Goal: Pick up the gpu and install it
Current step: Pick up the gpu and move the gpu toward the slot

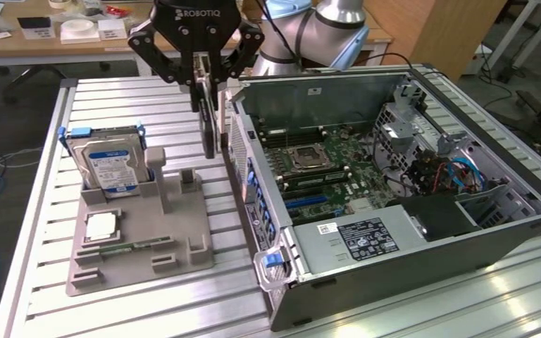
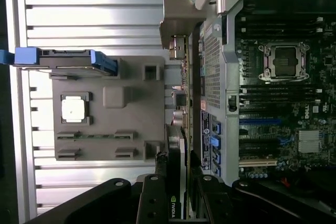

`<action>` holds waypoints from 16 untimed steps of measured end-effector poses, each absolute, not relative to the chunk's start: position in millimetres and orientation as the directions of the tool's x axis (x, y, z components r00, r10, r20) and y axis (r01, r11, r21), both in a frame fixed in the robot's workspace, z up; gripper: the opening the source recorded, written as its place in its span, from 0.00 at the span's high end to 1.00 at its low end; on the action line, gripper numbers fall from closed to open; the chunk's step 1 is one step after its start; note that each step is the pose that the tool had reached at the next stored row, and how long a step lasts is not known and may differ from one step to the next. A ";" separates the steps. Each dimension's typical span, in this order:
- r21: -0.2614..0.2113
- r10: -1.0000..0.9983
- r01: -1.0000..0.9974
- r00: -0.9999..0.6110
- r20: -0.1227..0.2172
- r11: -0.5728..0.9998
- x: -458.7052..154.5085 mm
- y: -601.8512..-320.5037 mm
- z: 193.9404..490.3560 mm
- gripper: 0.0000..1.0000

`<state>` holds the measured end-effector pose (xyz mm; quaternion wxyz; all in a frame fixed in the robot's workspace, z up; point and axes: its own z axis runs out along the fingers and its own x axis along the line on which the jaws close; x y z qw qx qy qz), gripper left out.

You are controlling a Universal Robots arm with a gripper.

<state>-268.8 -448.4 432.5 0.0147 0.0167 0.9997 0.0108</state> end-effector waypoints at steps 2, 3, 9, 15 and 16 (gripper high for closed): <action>0.022 0.034 0.033 -0.999 -0.029 0.999 -265.9 -448.1 432.4 0.73; 0.022 0.034 0.033 -0.999 -0.029 0.999 -264.4 -448.0 432.5 0.73; 0.022 0.034 0.033 -0.999 -0.029 0.999 -254.5 -447.2 432.5 0.73; 0.022 0.034 0.033 -0.999 -0.029 0.999 -244.5 -446.4 432.4 0.73; 0.022 0.034 0.033 -0.999 -0.029 0.999 -243.0 -446.3 432.4 0.73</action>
